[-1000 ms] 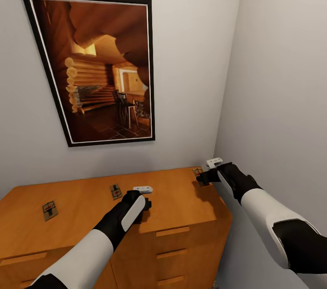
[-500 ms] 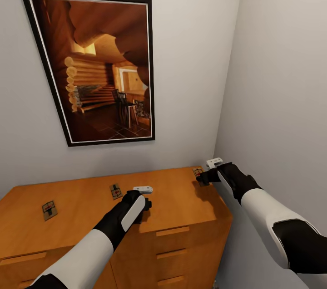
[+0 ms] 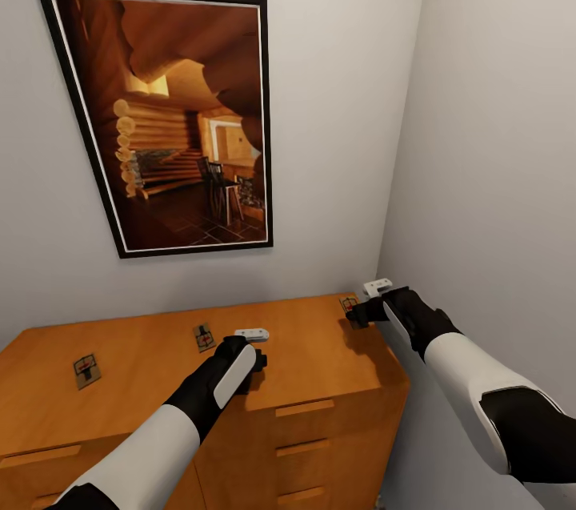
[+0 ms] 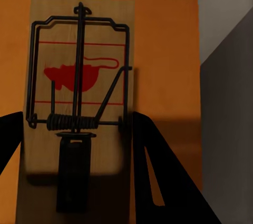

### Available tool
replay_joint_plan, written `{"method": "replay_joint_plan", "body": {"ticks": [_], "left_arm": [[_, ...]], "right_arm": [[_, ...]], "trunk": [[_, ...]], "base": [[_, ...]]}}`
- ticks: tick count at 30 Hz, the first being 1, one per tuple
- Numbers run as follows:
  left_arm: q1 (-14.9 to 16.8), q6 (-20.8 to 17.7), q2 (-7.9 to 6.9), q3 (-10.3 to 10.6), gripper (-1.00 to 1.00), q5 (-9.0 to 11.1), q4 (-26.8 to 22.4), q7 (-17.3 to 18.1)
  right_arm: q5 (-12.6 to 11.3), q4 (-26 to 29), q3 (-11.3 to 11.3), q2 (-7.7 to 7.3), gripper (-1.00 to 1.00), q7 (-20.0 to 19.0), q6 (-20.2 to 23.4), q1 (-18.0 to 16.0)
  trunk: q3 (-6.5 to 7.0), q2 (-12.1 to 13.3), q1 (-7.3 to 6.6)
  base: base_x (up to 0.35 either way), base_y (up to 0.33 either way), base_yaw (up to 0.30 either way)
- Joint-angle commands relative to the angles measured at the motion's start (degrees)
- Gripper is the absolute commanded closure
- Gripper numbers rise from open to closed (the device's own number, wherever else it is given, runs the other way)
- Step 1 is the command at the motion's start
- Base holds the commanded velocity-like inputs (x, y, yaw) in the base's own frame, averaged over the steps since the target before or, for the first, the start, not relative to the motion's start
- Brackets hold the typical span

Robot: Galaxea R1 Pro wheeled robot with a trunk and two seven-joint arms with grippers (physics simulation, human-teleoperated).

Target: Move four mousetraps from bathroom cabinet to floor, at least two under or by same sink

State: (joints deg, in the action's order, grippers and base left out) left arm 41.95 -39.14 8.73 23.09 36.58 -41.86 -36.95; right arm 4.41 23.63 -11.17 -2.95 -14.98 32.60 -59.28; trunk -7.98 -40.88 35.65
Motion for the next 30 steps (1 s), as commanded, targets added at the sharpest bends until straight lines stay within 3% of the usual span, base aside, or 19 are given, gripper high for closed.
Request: {"method": "replay_joint_plan", "body": {"ticks": [1,5,30], "left_arm": [[0.06,-0.06,-0.02,0.22,-1.0,0.6,-0.06,-0.58],[0.06,-0.05,-0.03,0.21,-1.0,0.6,-0.06,-0.58],[0.06,-0.06,-0.03,0.2,-1.0,0.6,-0.06,-0.58]], "right_arm": [[0.28,0.1,-0.16,-0.04,1.0,-0.36,0.27,-0.03],[0.32,0.1,-0.16,-0.04,1.0,-0.34,0.27,-0.03],[0.29,0.1,-0.17,-0.04,1.0,-0.32,0.27,-0.04]], "trunk": [[-0.28,-0.49,0.24],[-1.0,-2.09,1.12],[-1.54,-3.29,1.78]], "base": [[0.0,0.0,0.0],[0.0,0.0,0.0],[0.0,0.0,0.0]]}}
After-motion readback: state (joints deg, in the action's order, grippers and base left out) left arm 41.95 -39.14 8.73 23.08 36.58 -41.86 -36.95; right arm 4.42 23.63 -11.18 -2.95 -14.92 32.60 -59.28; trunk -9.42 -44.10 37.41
